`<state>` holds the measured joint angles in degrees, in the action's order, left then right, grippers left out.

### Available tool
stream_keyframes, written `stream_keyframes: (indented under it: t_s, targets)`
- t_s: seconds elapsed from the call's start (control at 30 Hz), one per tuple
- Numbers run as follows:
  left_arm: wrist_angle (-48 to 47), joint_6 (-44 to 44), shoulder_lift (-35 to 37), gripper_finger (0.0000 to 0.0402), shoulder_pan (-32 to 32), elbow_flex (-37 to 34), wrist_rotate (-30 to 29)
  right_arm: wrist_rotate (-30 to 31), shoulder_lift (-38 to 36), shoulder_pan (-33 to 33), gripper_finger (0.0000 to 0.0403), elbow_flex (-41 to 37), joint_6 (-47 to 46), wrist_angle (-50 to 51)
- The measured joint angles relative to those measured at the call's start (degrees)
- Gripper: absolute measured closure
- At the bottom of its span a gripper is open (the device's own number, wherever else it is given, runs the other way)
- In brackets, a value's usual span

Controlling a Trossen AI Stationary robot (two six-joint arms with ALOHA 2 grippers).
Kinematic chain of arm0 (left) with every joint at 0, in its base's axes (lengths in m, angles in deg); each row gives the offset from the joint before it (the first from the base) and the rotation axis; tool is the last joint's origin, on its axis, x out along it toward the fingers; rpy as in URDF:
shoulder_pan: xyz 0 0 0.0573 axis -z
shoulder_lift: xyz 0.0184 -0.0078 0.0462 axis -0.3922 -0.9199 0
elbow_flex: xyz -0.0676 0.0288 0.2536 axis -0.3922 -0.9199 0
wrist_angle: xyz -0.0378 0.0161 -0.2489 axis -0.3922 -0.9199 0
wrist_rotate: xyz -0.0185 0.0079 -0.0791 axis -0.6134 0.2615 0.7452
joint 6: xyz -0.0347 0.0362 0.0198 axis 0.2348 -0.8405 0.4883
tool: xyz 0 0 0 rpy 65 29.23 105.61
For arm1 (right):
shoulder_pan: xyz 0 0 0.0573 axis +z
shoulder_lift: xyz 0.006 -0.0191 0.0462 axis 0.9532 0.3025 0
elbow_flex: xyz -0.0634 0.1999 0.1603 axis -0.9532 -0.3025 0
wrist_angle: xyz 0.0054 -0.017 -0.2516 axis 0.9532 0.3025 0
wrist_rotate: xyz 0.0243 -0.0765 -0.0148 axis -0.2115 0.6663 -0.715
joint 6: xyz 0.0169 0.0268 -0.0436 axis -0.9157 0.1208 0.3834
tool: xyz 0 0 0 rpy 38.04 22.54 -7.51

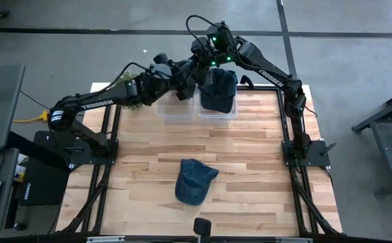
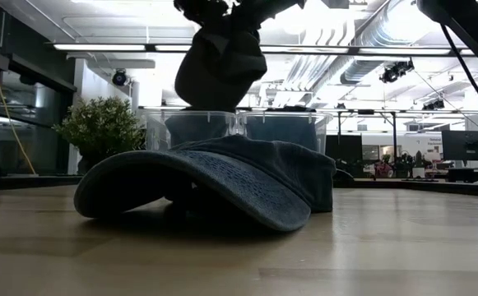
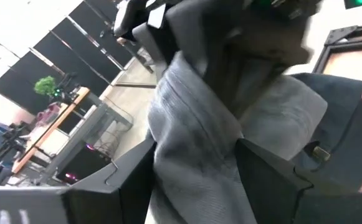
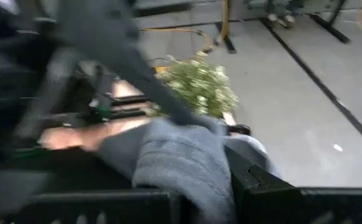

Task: Pick & Place hat
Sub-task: Put the gray cap into the left transparent bin

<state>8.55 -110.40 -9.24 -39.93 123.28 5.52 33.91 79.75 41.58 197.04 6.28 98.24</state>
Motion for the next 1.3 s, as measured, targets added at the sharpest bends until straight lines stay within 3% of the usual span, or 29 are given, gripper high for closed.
stream_keyframes:
  t_s: [0.23, 0.53, 0.97, 1.3]
  targets:
    - [-0.04, 0.00, 0.02, 0.0206, 0.09, 0.00, -4.82, -2.30, -0.02, 0.05, 0.0364, 0.00, -1.01, -0.77]
    - [-1.25, 0.26, 0.04, 0.0386, -0.02, 0.18, -4.65, -2.77, -0.13, -0.08, 0.0365, 0.05, -0.74, -0.60]
    - [-10.41, 5.28, 0.02, 0.0399, 0.02, 5.35, -4.45, -4.28, -0.26, 0.05, 0.0364, 0.20, 0.15, -1.89]
    - [-12.17, 7.86, 0.04, 0.0400, -0.01, 5.40, -5.51, -4.43, -2.68, -0.77, 0.0232, 0.13, 0.02, -2.25]
